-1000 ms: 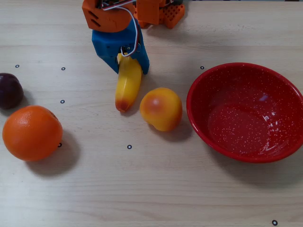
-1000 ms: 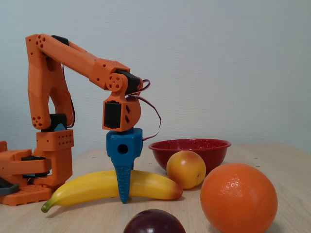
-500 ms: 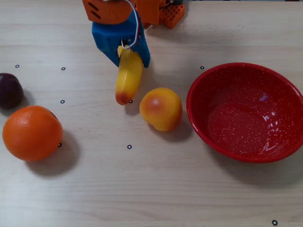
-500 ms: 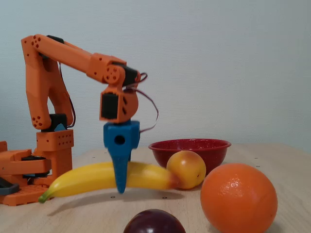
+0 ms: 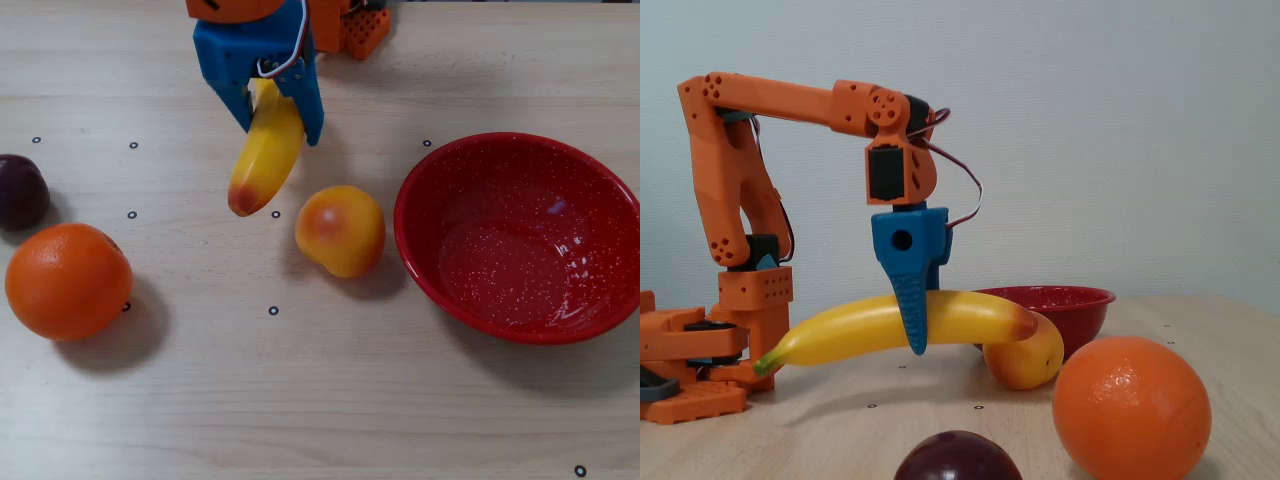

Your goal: Put banana in the red bowl.

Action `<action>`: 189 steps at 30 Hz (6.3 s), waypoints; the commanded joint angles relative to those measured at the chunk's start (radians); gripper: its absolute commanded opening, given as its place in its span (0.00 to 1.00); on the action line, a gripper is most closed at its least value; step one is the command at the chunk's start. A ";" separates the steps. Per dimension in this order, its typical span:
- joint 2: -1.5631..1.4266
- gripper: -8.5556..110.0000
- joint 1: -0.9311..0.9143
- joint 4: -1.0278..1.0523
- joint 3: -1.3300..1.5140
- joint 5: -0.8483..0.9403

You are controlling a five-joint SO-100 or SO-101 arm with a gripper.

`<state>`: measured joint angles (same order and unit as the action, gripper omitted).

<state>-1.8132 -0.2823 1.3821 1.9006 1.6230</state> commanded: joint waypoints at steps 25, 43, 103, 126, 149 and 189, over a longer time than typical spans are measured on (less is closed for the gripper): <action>-0.106 0.07 0.222 0.075 -0.436 -0.385; 0.002 0.07 0.492 0.227 -0.781 -0.756; 0.704 0.07 0.716 -0.084 -1.083 -1.172; 0.727 0.25 0.669 -0.063 -1.003 -0.948; 0.693 0.35 0.629 -0.071 -1.088 -0.919; 0.216 0.07 0.557 0.137 -1.008 -1.003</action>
<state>-1.4511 0.2991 1.5278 0.9035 0.6535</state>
